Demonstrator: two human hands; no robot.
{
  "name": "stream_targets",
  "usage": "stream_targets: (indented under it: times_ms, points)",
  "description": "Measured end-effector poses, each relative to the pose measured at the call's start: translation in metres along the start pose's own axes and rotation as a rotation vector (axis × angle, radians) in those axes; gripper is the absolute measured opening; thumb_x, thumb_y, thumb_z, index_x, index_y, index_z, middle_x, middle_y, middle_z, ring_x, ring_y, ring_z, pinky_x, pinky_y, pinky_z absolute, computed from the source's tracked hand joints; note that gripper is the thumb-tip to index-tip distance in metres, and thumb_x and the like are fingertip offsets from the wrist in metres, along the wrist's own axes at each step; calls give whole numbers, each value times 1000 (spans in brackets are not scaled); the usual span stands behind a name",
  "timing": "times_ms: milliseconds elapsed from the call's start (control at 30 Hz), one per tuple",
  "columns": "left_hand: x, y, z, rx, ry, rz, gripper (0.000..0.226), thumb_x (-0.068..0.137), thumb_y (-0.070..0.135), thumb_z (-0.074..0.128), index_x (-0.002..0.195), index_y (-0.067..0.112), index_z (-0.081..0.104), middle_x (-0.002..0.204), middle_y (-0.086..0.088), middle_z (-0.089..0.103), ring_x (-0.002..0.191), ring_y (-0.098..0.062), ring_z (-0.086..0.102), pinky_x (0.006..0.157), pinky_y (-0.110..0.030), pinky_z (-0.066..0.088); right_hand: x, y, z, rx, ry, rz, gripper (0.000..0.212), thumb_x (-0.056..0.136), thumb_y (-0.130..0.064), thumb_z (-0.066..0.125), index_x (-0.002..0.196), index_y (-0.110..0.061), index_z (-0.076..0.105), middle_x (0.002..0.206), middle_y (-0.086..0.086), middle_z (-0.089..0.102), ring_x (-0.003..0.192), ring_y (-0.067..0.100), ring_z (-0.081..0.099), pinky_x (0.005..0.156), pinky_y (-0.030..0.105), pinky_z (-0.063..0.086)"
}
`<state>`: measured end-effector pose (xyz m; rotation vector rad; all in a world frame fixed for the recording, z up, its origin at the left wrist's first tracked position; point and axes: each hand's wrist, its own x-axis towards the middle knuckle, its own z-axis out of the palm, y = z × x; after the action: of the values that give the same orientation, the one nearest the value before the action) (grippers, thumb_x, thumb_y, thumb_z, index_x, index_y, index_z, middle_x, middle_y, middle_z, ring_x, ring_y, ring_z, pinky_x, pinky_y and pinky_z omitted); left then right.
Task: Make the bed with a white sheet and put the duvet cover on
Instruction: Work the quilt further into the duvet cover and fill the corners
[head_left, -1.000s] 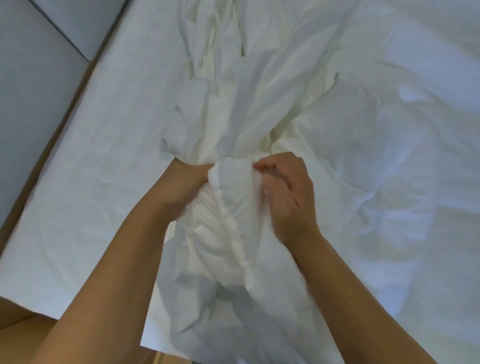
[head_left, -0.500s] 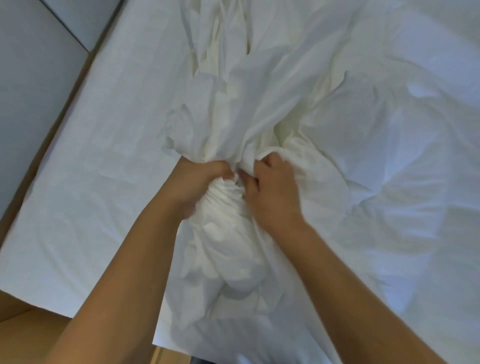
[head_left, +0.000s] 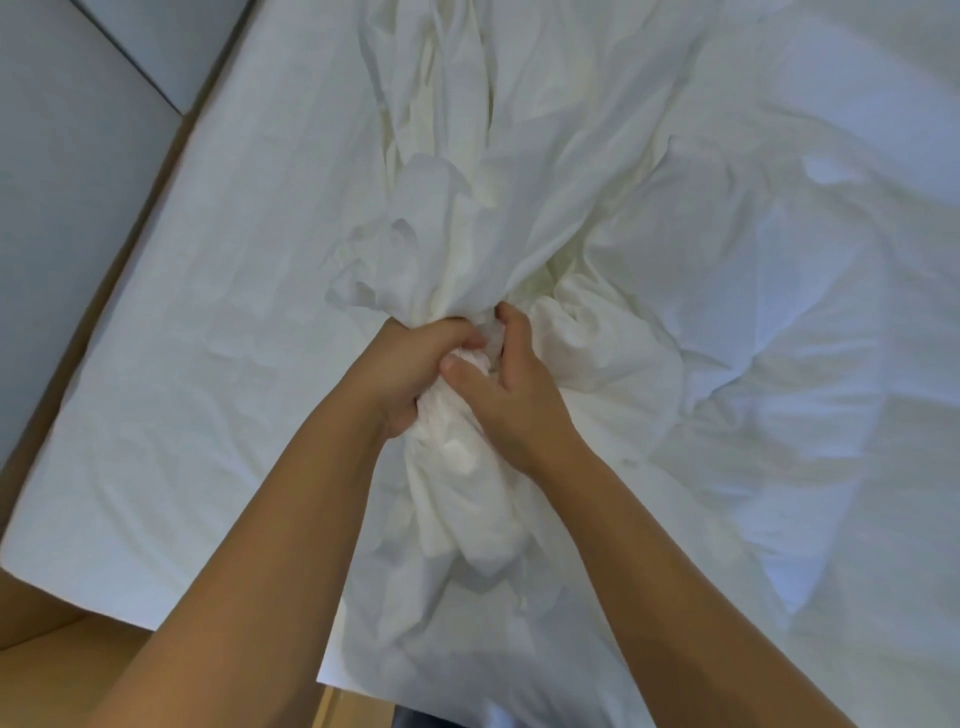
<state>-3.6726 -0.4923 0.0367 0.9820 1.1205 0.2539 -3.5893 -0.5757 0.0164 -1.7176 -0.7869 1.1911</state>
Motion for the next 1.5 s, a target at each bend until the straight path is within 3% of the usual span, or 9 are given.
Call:
stream_targets:
  times_ms: [267, 400, 533, 767, 867, 1000, 1200, 1400, 1500]
  points:
    - [-8, 8, -11, -205, -234, -151, 26, 68, 22, 60, 84, 6, 73, 87, -11, 70, 81, -22, 69, 67, -29, 57, 13, 2, 0, -482, -193, 86, 103, 47, -82, 60, 138, -40, 33, 138, 1, 31, 128, 23, 29, 108, 48, 30]
    - [-10, 13, -11, -348, -362, -106, 40, 74, 29, 48, 99, 11, 74, 101, -9, 70, 95, -23, 68, 79, -33, 56, 14, -2, -1, -387, -119, 115, 98, 58, -62, 74, 140, -28, 33, 134, -1, 34, 125, 21, 31, 106, 45, 32]
    - [-11, 14, -9, -274, -368, -95, 54, 77, 37, 46, 122, 12, 60, 117, -7, 64, 109, -23, 62, 91, -31, 52, 5, -6, 10, -100, 77, 85, 57, 76, -29, 67, 129, -19, 49, 119, -2, 60, 112, 21, 55, 97, 43, 44]
    - [-18, -15, -1, -602, -133, 65, 38, 67, 8, 37, 91, 2, 66, 103, -12, 65, 94, -25, 61, 80, -31, 54, 6, -7, 3, 215, 67, 247, 25, 71, -15, 62, 96, -15, 64, 99, 9, 68, 95, 28, 63, 87, 43, 52]
    - [-12, -23, 0, -415, 22, 56, 37, 83, -10, 36, 100, 1, 67, 98, -15, 71, 92, -26, 68, 75, -31, 58, 9, -8, 3, 286, -39, 239, 52, 59, -22, 62, 111, -11, 63, 104, 5, 68, 99, 22, 63, 91, 39, 51]
    - [-5, -28, -1, -275, 47, 47, 38, 83, -18, 42, 95, 6, 70, 92, -13, 73, 86, -26, 71, 70, -30, 58, 13, -7, -4, 380, -134, 248, 39, 71, -5, 69, 110, -8, 63, 100, 9, 70, 92, 20, 68, 81, 33, 56]
    - [4, -31, -2, -176, 141, 24, 17, 87, -2, 56, 87, 8, 69, 83, -9, 73, 78, -22, 71, 65, -28, 56, 11, 7, -10, 495, -68, 282, 30, 77, -5, 65, 106, -14, 61, 95, 4, 70, 82, 14, 69, 65, 25, 55]
    - [6, -40, -6, -260, 279, -40, 26, 93, 11, 50, 118, 12, 56, 101, -10, 66, 92, -24, 66, 87, -42, 54, 12, 14, -12, 650, -59, 341, 24, 81, -6, 61, 104, -10, 64, 87, 3, 73, 81, 17, 71, 62, 26, 56]
    - [5, -41, -2, -129, 299, -92, 25, 87, 20, 65, 103, 2, 65, 96, -19, 70, 88, -32, 69, 80, -42, 58, 12, 16, -12, 681, -44, 362, 23, 82, -6, 61, 104, -8, 65, 86, 4, 73, 80, 17, 70, 62, 25, 55]
